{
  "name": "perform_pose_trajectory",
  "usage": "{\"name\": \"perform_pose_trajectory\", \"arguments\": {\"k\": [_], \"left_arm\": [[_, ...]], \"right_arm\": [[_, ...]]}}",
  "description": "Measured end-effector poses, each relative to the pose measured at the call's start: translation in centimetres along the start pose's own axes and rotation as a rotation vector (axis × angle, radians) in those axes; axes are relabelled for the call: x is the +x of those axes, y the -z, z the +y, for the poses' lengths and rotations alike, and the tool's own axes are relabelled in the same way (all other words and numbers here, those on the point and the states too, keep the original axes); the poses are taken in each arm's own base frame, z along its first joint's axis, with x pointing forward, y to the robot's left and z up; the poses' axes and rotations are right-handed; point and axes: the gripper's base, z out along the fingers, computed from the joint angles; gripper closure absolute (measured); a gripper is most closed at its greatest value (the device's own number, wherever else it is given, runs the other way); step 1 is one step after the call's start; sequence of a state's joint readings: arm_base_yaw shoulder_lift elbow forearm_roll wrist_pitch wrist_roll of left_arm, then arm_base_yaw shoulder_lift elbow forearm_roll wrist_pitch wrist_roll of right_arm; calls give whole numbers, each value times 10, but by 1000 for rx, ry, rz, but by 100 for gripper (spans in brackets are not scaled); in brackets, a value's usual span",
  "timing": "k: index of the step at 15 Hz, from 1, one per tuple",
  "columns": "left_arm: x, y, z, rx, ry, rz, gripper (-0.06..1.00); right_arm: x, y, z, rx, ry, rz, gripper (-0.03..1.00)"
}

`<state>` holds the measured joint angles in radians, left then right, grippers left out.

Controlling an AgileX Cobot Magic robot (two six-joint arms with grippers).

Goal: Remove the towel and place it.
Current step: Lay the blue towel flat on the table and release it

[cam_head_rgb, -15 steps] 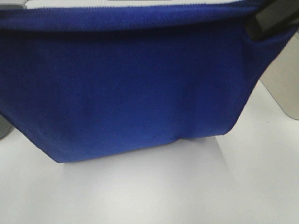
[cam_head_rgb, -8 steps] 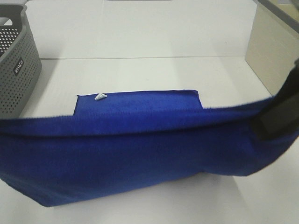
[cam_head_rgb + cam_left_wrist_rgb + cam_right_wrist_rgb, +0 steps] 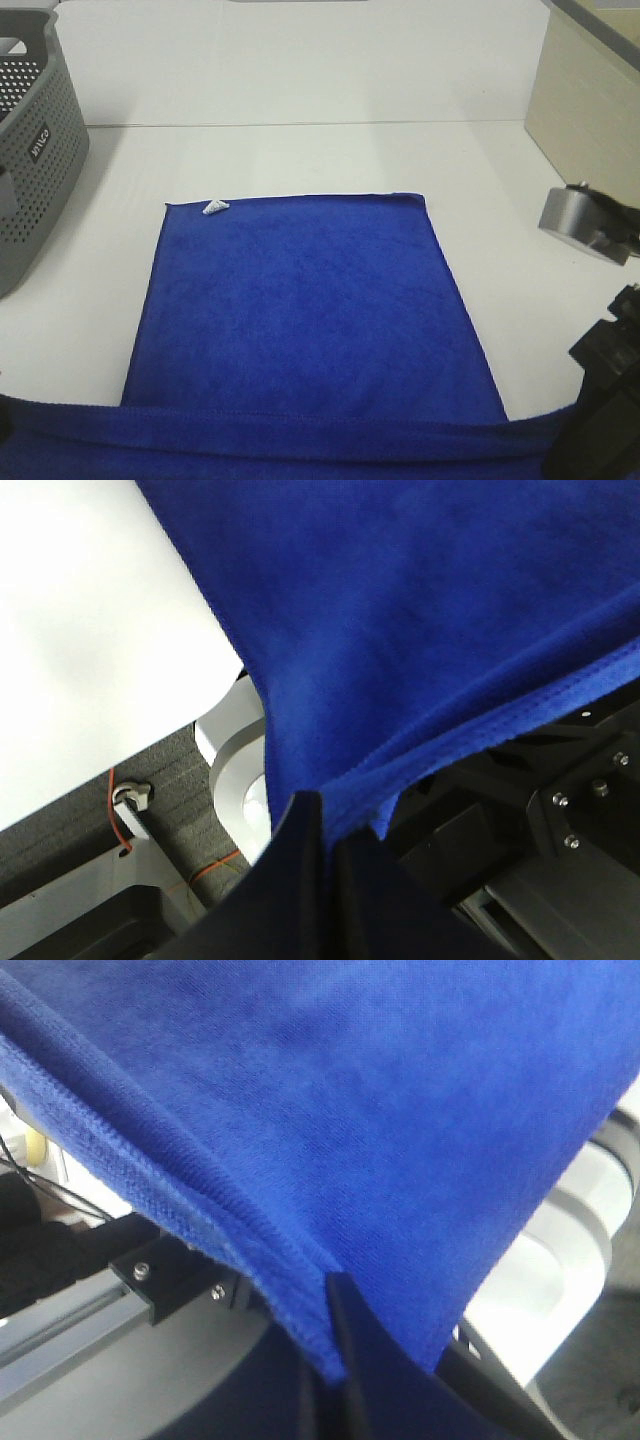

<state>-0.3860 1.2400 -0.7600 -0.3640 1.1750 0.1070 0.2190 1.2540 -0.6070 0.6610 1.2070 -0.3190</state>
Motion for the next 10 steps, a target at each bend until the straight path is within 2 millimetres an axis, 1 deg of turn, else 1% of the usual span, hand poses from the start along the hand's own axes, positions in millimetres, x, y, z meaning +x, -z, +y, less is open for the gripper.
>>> {"name": "perform_pose_trajectory", "arguments": {"k": [2,6,7,10], "left_arm": [[-11,-18,5,5,-8,84,94],[-29,-51,15,18,-18,185,94],[-31,-60,15,16,-34,213,94],[-35,-87,5,-20,-109,281,94]], "right_arm": [[-8,-12,-10,4,-24,75,95],[-20,-34,-28,13,-59,197,95],[-23,-40,-33,20,-73,222,95],[-27,-53,-45,38,-85,305,95]]}}
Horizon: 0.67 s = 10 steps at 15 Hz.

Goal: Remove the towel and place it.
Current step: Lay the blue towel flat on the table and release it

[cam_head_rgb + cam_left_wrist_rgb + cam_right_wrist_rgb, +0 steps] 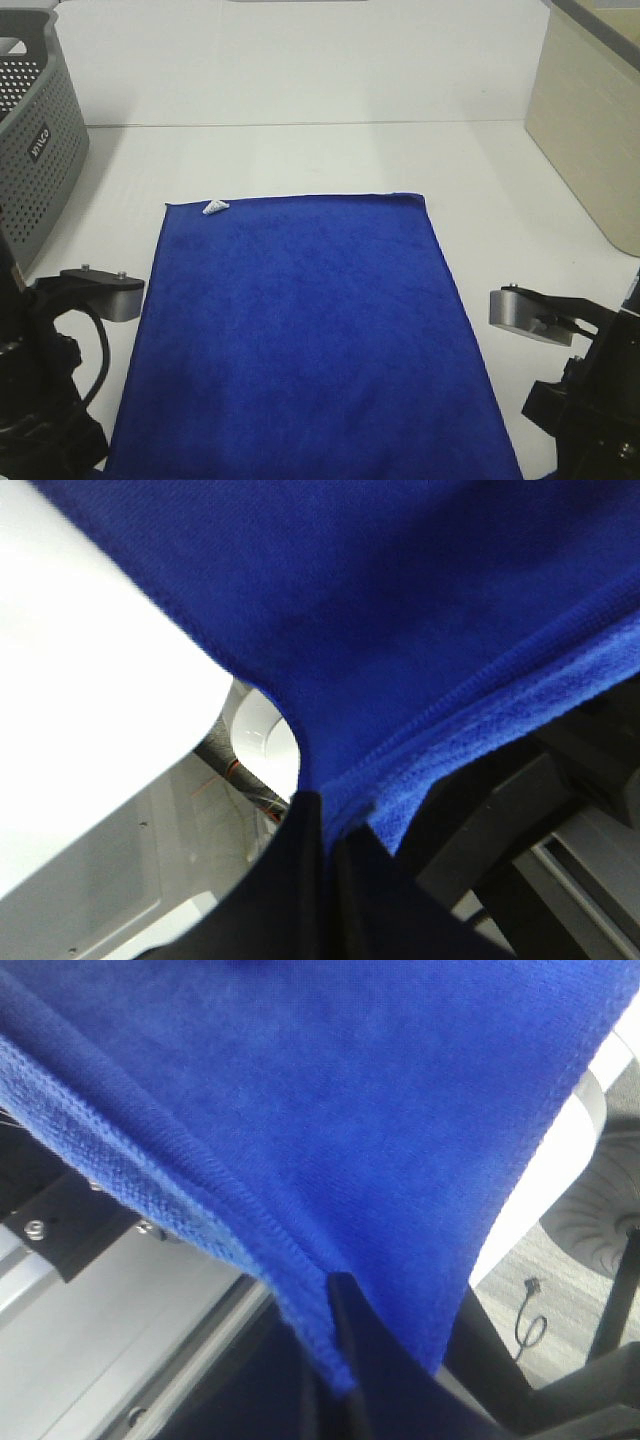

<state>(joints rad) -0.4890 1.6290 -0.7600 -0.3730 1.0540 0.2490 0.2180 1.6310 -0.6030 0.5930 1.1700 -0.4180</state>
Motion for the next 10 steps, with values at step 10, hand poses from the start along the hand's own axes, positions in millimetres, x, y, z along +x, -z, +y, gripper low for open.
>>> {"name": "perform_pose_trajectory", "arguments": {"k": [10], "left_arm": [[-39,-24,-16,-47,-97,102,94]], "right_arm": [[-17,-25,-22,29,-57,92,95]]}}
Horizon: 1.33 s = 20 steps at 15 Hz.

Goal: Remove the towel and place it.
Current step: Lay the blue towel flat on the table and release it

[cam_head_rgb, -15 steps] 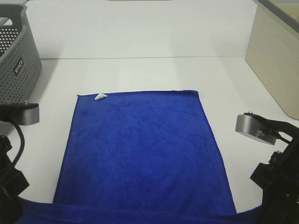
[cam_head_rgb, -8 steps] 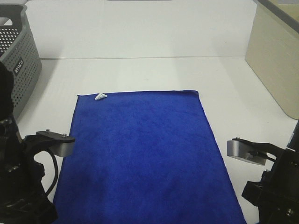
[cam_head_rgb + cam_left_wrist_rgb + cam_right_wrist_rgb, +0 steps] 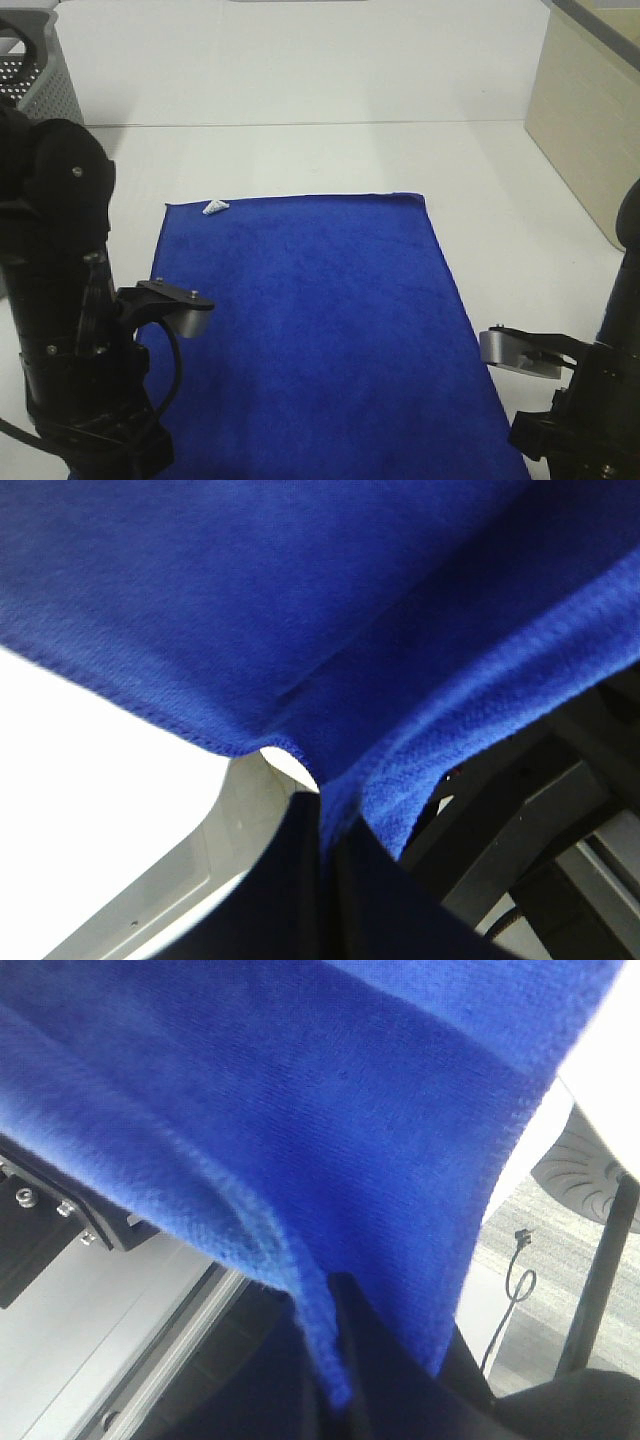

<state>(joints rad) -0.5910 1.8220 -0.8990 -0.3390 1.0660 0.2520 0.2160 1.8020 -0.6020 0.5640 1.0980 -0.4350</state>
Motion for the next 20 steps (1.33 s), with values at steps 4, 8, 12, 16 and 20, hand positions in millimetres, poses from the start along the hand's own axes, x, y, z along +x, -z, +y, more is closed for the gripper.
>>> {"name": "perform_pose_trajectory", "arguments": {"k": [4,8,12,16,20], "left_arm": [[-14,-11,-17,-20,-71,65,94],[-19,-11,-37,-11,-118,59,94],[-18,-14,-41,27,-99,75,90],[-19,-14,-44,59,-24,70,58],[-17,-14,-45,63,36,94,36]], "right_arm": [[0,0,0,-2,16,1,95],[-1,0,2,-22,31,-9,95],[-1,0,2,-26,31,-10,94],[-2,0,4,-46,19,-17,63],[-2,0,3,-44,4,-22,26]]}}
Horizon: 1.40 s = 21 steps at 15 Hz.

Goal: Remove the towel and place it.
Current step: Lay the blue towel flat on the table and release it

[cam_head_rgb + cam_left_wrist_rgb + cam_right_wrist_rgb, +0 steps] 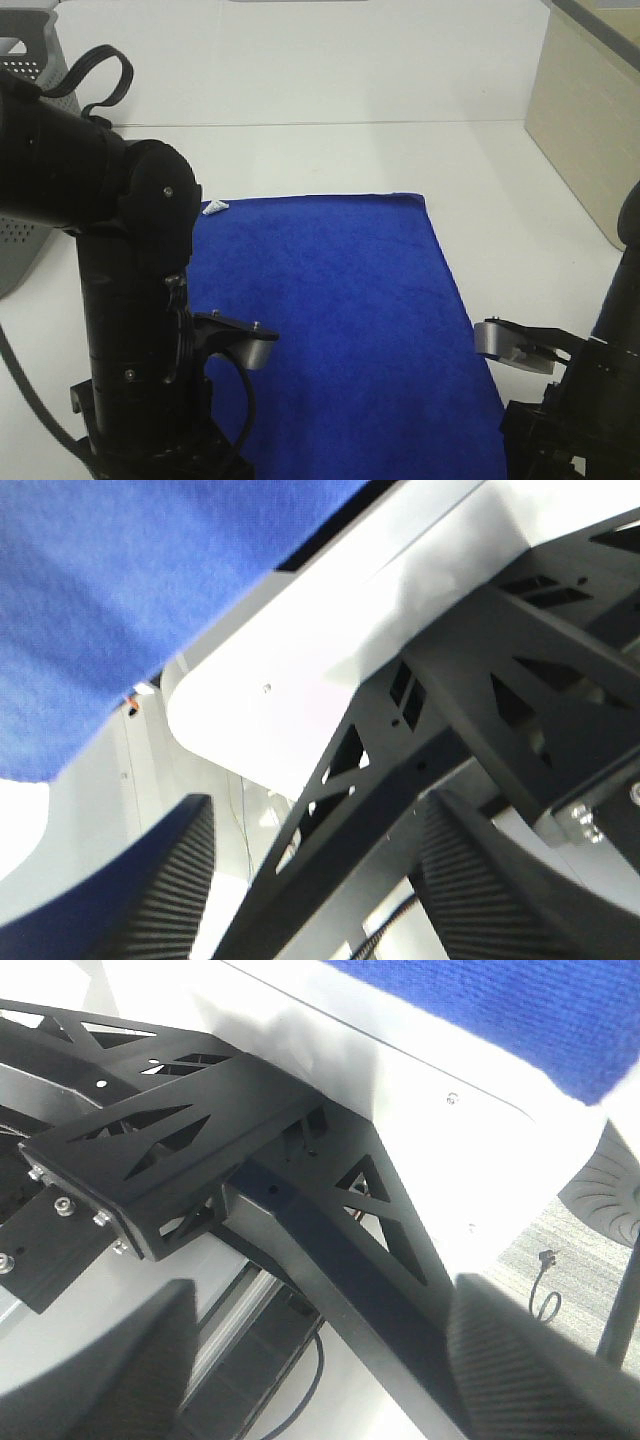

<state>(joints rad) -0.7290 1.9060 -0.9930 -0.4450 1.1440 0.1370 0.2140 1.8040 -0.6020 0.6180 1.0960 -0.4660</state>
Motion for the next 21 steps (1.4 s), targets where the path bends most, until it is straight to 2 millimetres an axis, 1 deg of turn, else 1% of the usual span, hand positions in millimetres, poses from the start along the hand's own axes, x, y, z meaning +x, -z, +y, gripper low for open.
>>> {"name": "perform_pose_trajectory", "arguments": {"k": [1,3,5,8,9,10,12,15,17,18,20,21], "left_arm": [[1,0,0,1,6,9,34],[2,2,-1,6,3,29,33],[-5,15,-5,-14,-22,0,33],[-22,43,-8,-107,-31,-103,33],[-28,57,-4,-133,-13,-150,33],[-34,72,4,-150,6,-200,33],[-47,103,32,-159,81,-291,33],[-70,141,82,-214,184,-401,30],[-81,157,114,-204,274,-455,29],[-90,170,146,-195,345,-502,29],[-100,172,168,-189,383,-516,29],[-104,174,177,-187,398,-529,29]], "right_arm": [[0,0,0,0,0,0,24],[-2,3,1,1,3,-8,22],[-15,22,10,21,29,-90,22],[-35,56,22,93,50,-184,22],[-42,69,27,117,48,-223,22],[-48,81,31,139,45,-264,22],[-68,106,39,179,50,-355,22],[-109,151,55,236,99,-476,22],[-137,176,62,275,124,-536,22],[-163,189,61,310,140,-568,22],[-186,192,58,315,149,-578,22],[-196,190,55,317,154,-576,22]]}}
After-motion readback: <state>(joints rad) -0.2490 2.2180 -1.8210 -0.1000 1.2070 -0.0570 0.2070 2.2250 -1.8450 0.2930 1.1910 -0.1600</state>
